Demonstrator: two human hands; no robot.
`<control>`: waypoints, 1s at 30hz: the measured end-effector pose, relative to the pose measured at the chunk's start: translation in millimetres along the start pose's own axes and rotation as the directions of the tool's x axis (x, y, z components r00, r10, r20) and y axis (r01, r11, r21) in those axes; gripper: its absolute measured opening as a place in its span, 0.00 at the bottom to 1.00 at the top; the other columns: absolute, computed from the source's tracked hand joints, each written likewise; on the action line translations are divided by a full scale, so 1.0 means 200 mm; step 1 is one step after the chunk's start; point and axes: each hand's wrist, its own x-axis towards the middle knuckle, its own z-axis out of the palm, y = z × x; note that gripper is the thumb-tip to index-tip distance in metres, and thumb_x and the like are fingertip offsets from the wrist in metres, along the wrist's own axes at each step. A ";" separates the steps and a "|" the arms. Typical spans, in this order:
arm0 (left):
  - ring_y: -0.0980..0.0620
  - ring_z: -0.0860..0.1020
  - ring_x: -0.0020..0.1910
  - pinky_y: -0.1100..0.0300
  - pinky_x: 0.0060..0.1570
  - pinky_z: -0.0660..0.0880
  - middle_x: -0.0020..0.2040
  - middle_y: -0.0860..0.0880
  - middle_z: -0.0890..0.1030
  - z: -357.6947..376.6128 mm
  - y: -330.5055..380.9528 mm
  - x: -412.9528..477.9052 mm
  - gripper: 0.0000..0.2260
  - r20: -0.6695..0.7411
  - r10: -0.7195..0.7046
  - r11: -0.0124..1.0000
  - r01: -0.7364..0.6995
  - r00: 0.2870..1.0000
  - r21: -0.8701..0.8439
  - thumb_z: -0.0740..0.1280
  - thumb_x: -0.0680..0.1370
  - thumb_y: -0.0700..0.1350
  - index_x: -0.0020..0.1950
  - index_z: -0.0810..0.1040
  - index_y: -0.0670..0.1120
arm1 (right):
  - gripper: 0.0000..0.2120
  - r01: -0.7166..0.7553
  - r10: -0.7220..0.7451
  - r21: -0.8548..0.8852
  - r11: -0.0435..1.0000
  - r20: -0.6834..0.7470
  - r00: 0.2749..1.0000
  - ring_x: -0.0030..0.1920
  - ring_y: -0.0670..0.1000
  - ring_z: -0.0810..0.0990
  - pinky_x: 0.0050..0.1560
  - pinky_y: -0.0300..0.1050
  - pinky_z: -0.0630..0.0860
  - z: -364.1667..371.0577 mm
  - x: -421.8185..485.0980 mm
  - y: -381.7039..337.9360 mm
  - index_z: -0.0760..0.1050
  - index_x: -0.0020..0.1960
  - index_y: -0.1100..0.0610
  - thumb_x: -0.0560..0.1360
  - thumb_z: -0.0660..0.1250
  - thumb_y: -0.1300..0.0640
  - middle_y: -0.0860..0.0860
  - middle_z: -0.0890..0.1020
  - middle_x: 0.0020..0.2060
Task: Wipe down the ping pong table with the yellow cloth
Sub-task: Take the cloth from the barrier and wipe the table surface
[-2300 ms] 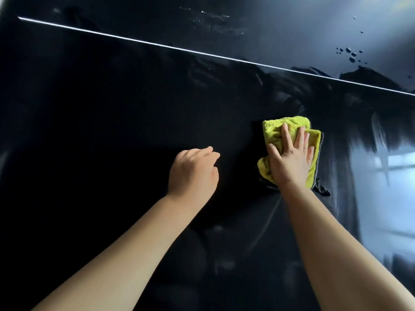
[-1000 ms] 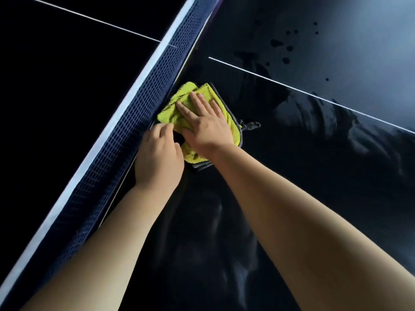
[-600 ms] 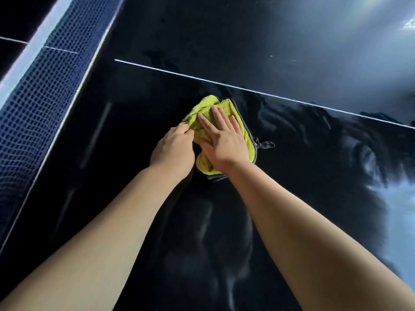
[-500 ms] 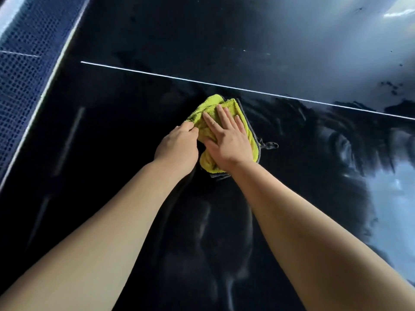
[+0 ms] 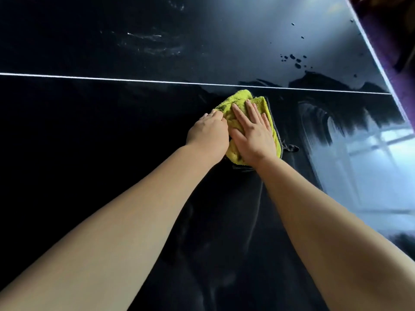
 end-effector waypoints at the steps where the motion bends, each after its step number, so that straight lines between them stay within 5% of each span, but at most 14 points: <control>1: 0.44 0.65 0.68 0.52 0.62 0.66 0.68 0.46 0.68 0.02 0.04 0.03 0.16 0.008 0.011 1.000 -0.011 1.000 -0.018 0.51 0.80 0.39 0.64 0.71 0.42 | 0.26 -0.031 0.031 0.000 1.000 -0.008 0.999 0.78 0.45 0.44 0.77 0.44 0.38 -0.01 0.00 0.05 0.54 0.78 0.40 0.81 0.55 0.43 0.47 0.50 0.79; 12: 0.49 0.58 0.74 0.55 0.74 0.51 0.72 0.44 0.66 0.04 -0.16 0.17 0.20 -0.062 0.135 0.988 -0.130 0.989 0.082 0.47 0.80 0.41 0.71 0.65 0.41 | 0.30 -0.297 0.298 0.047 0.954 -0.022 0.954 0.78 0.48 0.41 0.76 0.49 0.36 0.05 0.10 -0.21 0.52 0.78 0.40 0.78 0.57 0.48 0.48 0.45 0.79; 19: 0.48 0.56 0.75 0.54 0.74 0.51 0.74 0.46 0.63 -0.26 -0.80 -0.03 0.21 -0.132 0.092 0.982 -0.068 0.987 0.174 0.46 0.81 0.40 0.72 0.65 0.43 | 0.31 -0.128 0.128 0.000 0.992 -0.007 0.992 0.78 0.49 0.41 0.77 0.50 0.37 0.24 0.21 -0.85 0.51 0.79 0.41 0.78 0.56 0.47 0.50 0.46 0.80; 30: 0.51 0.50 0.76 0.57 0.74 0.47 0.76 0.48 0.58 -0.71 -1.87 -0.72 0.21 -0.191 -0.228 0.943 0.265 0.955 0.199 0.48 0.81 0.38 0.74 0.61 0.44 | 0.32 0.182 -0.179 -0.023 0.983 0.103 0.978 0.78 0.50 0.39 0.77 0.52 0.37 0.61 0.20 -2.10 0.47 0.79 0.42 0.77 0.54 0.44 0.51 0.43 0.79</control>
